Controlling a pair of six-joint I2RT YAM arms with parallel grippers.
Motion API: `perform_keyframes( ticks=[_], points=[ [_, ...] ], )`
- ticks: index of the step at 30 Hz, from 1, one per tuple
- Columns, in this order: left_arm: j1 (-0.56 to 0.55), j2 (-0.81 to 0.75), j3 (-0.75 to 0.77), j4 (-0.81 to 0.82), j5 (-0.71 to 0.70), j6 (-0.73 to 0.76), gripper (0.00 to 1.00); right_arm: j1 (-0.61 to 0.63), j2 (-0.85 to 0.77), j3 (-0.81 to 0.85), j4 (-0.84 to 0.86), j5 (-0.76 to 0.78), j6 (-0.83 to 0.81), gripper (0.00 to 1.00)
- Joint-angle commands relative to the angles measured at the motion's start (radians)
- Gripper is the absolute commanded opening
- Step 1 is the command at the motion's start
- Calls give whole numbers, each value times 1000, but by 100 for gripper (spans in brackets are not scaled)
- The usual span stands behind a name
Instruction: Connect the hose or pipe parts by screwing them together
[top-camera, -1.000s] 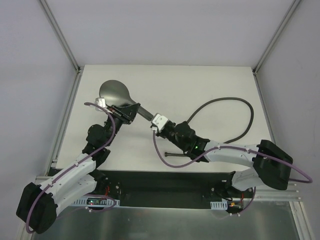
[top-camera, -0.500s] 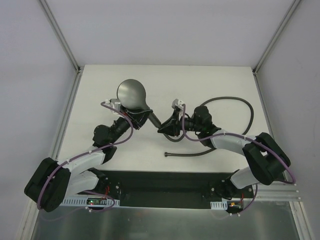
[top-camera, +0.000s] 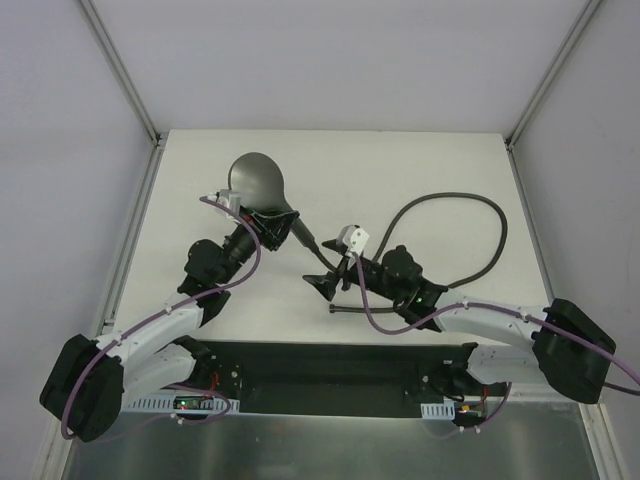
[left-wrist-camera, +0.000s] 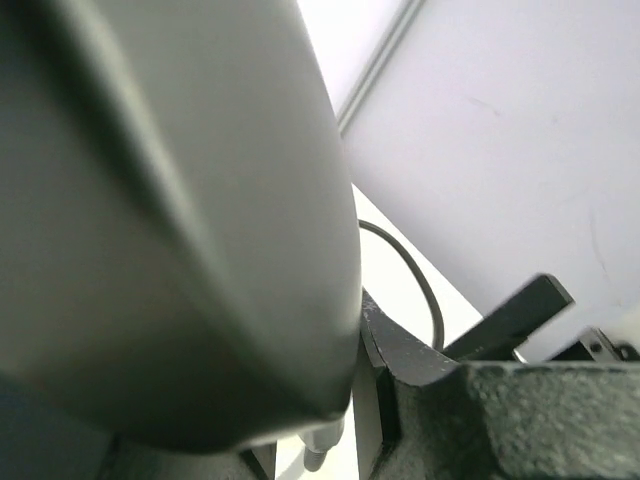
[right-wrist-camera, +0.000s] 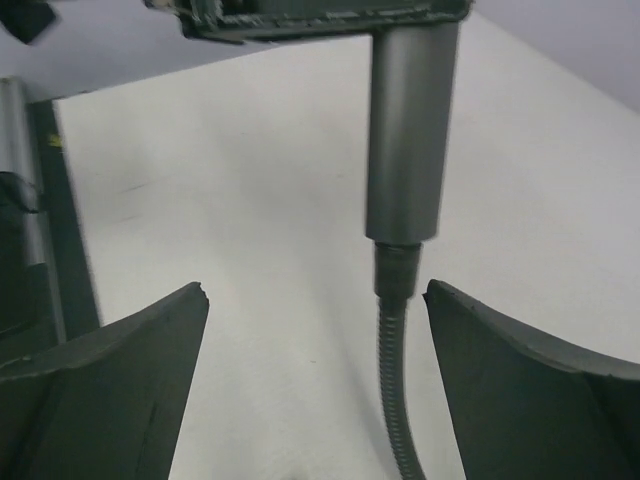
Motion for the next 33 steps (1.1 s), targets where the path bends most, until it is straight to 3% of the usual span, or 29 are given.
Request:
perform_keyframes(
  ticks=[1, 9, 21, 24, 25, 27, 28, 30, 33],
  points=[
    [1, -82, 91, -114, -130, -76, 0, 107, -4, 34, -33, 512, -236, 92],
    [-1, -159, 159, -327, -199, -187, 0, 232, 148, 147, 62, 772, -479, 84],
    [1, -213, 181, -479, -259, -334, 0, 286, 255, 218, 196, 829, -592, 62],
    [-1, -213, 173, -479, -256, -383, 0, 286, 270, 237, 196, 818, -589, 53],
    [1, -214, 174, -479, -253, -386, 0, 284, 274, 240, 196, 813, -586, 42],
    [1, -214, 177, -485, -248, -389, 0, 283, 275, 243, 185, 793, -569, 31],
    [-1, -216, 180, -488, -247, -391, 0, 279, 269, 244, 178, 787, -558, 16],
    [-1, -216, 184, -488, -241, -374, 0, 266, 254, 237, 152, 741, -518, 5],
    [1, -207, 168, -379, -184, -267, 0, 221, 199, 204, 107, 616, -425, 1]
  ],
)
